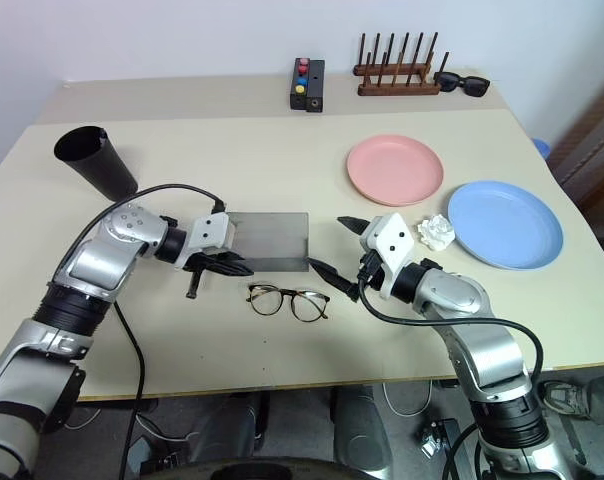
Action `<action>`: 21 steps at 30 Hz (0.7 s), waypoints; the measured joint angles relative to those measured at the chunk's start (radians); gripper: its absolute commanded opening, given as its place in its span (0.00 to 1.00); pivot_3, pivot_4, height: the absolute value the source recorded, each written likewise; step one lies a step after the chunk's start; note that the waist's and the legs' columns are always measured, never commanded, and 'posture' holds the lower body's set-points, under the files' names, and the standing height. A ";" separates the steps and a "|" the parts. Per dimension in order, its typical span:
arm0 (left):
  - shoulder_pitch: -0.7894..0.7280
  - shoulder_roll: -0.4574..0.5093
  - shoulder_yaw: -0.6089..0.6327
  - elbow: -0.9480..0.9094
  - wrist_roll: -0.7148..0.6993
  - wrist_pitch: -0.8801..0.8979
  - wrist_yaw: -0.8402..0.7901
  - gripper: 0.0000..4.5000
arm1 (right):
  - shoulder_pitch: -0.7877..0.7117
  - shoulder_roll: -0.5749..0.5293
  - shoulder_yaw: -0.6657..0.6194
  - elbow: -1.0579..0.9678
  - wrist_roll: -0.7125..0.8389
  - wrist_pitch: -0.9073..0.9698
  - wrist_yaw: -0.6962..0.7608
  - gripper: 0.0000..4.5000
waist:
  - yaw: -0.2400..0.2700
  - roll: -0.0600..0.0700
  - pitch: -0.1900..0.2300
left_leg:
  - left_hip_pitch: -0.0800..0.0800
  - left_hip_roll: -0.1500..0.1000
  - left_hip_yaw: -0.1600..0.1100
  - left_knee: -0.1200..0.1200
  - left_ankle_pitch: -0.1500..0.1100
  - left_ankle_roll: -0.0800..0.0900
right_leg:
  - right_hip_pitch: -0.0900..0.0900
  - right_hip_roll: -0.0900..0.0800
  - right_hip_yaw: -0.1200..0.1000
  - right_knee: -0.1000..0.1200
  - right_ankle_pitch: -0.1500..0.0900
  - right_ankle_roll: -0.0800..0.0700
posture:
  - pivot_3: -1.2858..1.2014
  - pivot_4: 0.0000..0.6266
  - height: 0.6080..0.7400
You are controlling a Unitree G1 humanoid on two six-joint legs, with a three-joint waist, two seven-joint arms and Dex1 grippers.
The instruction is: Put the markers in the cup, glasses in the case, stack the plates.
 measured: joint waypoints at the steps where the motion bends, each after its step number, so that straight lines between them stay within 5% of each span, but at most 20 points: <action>1: 0.001 0.002 0.000 -0.001 0.000 0.006 0.008 0.20 | 0.000 0.000 0.000 0.000 0.000 0.000 0.000 1.00 | 0.000 0.000 0.000 | 0.000 0.000 0.000 0.000 0.000 0.000 | 0.000 0.000 0.000 0.000 0.000 0.000 | 0.52 0.24 1.00; 5: 0.000 0.006 0.000 -0.003 -0.002 0.022 0.030 0.65 | 0.000 0.001 0.000 0.000 0.000 0.000 0.001 1.00 | 0.000 0.000 0.000 | 0.000 0.000 0.000 0.000 0.000 0.000 | 0.000 0.000 0.000 0.000 0.000 0.000 | 0.52 0.24 1.00; 15: -0.013 0.017 0.112 -0.086 -0.132 0.070 0.054 0.65 | 0.034 -0.040 -0.001 0.000 0.003 0.004 0.028 1.00 | 0.001 0.000 0.000 | 0.000 0.000 0.000 0.000 0.000 0.000 | 0.000 0.000 0.000 0.000 0.000 0.000 | 0.52 0.24 1.00; 21: 0.014 0.007 0.031 -0.271 -0.166 0.088 0.017 0.65 | 0.052 -0.057 -0.006 -0.003 0.009 0.009 0.033 1.00 | 0.001 0.000 0.000 | 0.000 0.000 0.000 0.000 0.000 0.000 | 0.001 0.000 0.000 0.000 0.000 -0.001 | 0.52 0.24 1.00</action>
